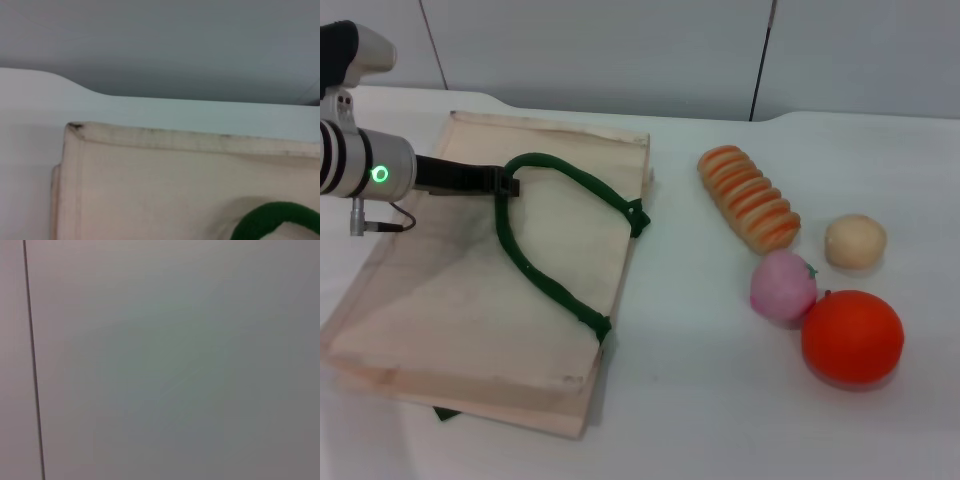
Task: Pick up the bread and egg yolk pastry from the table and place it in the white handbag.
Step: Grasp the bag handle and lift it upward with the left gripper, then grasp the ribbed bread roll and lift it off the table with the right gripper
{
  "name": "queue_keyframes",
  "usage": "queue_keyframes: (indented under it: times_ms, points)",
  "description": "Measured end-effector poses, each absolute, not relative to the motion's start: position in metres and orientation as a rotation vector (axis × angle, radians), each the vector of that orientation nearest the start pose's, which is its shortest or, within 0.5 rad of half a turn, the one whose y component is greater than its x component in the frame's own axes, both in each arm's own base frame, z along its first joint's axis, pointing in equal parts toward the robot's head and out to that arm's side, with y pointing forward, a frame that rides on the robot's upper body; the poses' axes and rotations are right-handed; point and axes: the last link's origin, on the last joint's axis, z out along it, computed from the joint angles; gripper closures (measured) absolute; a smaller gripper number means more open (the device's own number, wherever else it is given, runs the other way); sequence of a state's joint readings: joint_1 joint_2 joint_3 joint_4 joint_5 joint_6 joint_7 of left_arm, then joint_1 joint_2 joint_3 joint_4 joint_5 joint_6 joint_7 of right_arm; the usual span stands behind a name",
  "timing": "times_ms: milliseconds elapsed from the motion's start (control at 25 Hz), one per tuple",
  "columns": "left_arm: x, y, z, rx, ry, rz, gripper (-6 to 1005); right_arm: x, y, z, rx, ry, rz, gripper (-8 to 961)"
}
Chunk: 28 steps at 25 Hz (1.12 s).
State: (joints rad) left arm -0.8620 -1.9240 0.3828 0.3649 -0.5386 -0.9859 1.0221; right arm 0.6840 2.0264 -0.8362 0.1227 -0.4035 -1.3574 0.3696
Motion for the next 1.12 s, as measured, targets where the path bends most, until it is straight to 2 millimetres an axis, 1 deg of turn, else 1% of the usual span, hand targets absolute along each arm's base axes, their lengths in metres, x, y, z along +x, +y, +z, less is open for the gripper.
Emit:
queue_keyframes:
  times_ms: [40,200,280,320,440,480,520,600,680,760,880,960,1120]
  points:
    - [-0.295,0.436,0.03,-2.126,-1.423,-0.224,884,0.294,0.383,0.038,-1.43,0.528,0.977,62]
    - [-0.294,0.436,0.032,-2.12,-1.42,-0.269,883,0.294,0.383,0.038,-1.436,0.528,0.975,62]
    - [-0.295,0.435,0.036,-2.109,-1.416,-0.344,882,0.291,0.383,0.034,-1.475,0.516,0.97,62]
    - [-0.295,0.435,0.036,-2.109,-1.416,-0.344,882,0.291,0.383,0.034,-1.475,0.516,0.97,62]
    - [-0.295,0.432,0.04,-2.107,-1.406,-0.438,881,0.282,0.386,0.026,-1.6,0.471,0.967,62]
    - [-0.295,0.431,0.042,-2.108,-1.405,-0.463,881,0.273,0.391,0.022,-1.713,0.443,0.974,62]
    - [-0.295,0.43,0.044,-2.111,-1.398,-0.504,880,0.273,0.391,0.022,-1.713,0.443,0.974,62]
    - [-0.294,0.427,0.05,-2.118,-1.388,-0.582,880,0.261,0.398,0.017,-1.869,0.42,0.981,62]
    - [-0.293,0.423,0.058,-2.128,-1.372,-0.66,879,0.25,0.403,0.011,-2.037,0.394,0.95,62]
    - [-0.29,0.419,0.067,-2.137,-1.353,-0.751,879,0.242,0.41,0.005,-2.17,0.408,0.885,61]
    - [-0.286,0.413,0.084,-2.14,-1.321,-0.9,878,0.229,0.423,-0.003,-2.335,0.439,0.725,61]
    - [-0.286,0.412,0.086,-2.137,-1.316,-0.918,877,0.22,0.426,-0.012,-2.422,0.45,0.621,61]
    - [-0.29,0.408,0.09,-2.112,-1.316,-0.956,876,0.204,0.431,-0.019,-2.533,0.453,0.373,60]
